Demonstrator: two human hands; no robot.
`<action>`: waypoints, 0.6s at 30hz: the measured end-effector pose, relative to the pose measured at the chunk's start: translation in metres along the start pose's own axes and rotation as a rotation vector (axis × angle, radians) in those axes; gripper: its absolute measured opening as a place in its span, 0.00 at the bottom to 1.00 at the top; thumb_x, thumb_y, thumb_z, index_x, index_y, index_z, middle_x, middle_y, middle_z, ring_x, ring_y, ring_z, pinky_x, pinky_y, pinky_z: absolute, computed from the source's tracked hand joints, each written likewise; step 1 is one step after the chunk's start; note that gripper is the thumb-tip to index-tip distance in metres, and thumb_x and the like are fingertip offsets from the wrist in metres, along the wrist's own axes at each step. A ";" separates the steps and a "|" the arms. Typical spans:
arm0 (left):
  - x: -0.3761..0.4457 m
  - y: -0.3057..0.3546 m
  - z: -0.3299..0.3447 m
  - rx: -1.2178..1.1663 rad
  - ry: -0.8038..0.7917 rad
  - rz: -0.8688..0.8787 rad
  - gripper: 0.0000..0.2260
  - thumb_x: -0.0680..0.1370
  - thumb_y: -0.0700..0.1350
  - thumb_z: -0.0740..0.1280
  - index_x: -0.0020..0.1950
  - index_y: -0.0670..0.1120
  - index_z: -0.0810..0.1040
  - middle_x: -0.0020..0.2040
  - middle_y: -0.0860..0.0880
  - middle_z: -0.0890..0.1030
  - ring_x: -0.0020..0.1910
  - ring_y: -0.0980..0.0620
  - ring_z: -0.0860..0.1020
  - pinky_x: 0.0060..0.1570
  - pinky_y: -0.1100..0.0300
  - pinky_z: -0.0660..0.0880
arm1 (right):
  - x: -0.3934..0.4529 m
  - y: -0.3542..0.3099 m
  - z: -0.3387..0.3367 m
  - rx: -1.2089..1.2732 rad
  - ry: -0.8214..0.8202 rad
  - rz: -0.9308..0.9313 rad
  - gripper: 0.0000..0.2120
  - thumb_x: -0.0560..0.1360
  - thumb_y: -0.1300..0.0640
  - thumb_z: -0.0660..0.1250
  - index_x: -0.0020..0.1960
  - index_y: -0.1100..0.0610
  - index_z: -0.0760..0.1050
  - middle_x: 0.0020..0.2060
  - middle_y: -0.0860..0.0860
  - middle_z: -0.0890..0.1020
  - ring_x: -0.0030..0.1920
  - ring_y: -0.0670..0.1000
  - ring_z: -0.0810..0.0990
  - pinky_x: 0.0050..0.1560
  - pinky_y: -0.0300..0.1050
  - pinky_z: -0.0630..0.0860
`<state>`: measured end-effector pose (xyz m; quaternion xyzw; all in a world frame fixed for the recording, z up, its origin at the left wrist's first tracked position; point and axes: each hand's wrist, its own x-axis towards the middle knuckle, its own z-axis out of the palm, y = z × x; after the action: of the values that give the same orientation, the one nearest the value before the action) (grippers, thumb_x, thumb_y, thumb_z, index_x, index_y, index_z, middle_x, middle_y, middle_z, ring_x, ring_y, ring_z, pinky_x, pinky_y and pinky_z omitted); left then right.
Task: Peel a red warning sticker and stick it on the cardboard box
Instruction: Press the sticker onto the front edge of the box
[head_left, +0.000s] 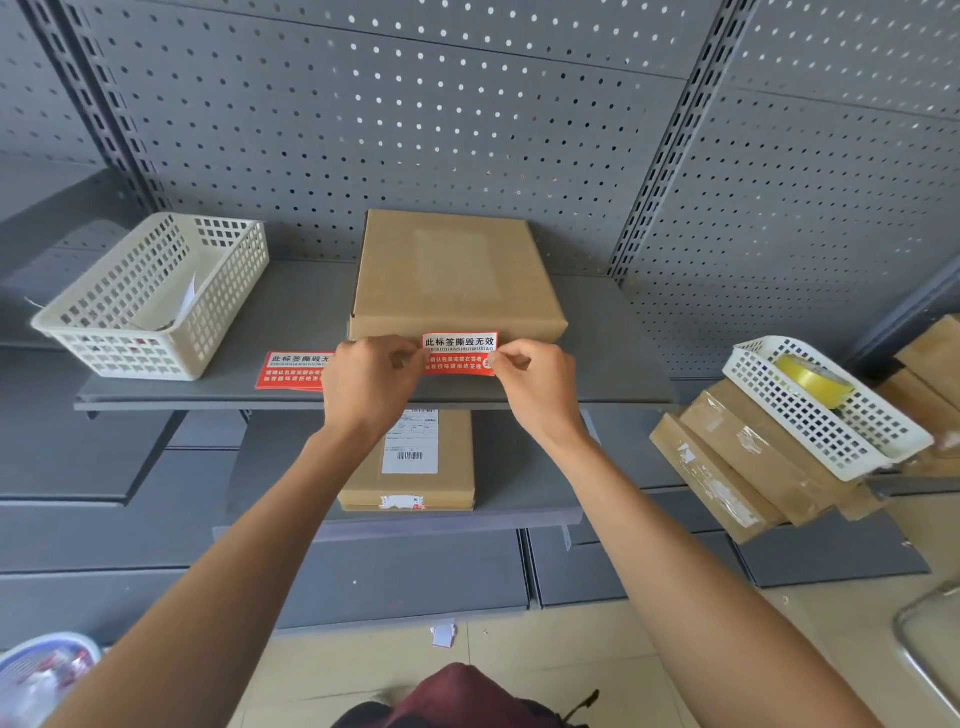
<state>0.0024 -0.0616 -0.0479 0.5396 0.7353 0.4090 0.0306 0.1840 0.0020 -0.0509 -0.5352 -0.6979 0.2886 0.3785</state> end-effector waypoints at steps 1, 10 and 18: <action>0.000 0.000 0.000 0.005 -0.004 -0.010 0.11 0.79 0.52 0.70 0.49 0.47 0.88 0.40 0.48 0.87 0.34 0.48 0.79 0.36 0.60 0.71 | 0.000 0.000 0.000 -0.003 -0.002 0.005 0.07 0.75 0.57 0.69 0.44 0.56 0.86 0.39 0.47 0.87 0.40 0.43 0.84 0.44 0.38 0.77; 0.005 0.000 0.004 0.025 -0.028 -0.047 0.12 0.79 0.55 0.68 0.47 0.49 0.88 0.35 0.48 0.86 0.32 0.45 0.79 0.36 0.53 0.78 | 0.003 0.000 0.001 -0.009 -0.009 0.055 0.08 0.76 0.57 0.69 0.43 0.56 0.86 0.37 0.46 0.87 0.37 0.39 0.81 0.34 0.27 0.69; 0.005 0.000 0.010 0.133 0.026 -0.038 0.14 0.79 0.57 0.68 0.43 0.50 0.88 0.31 0.47 0.83 0.29 0.43 0.77 0.31 0.58 0.72 | 0.005 -0.004 0.004 -0.022 -0.003 0.085 0.11 0.74 0.58 0.68 0.35 0.55 0.83 0.31 0.46 0.85 0.37 0.46 0.83 0.38 0.39 0.74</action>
<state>0.0049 -0.0515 -0.0528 0.5210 0.7713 0.3654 -0.0071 0.1775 0.0055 -0.0490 -0.5680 -0.6784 0.2971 0.3590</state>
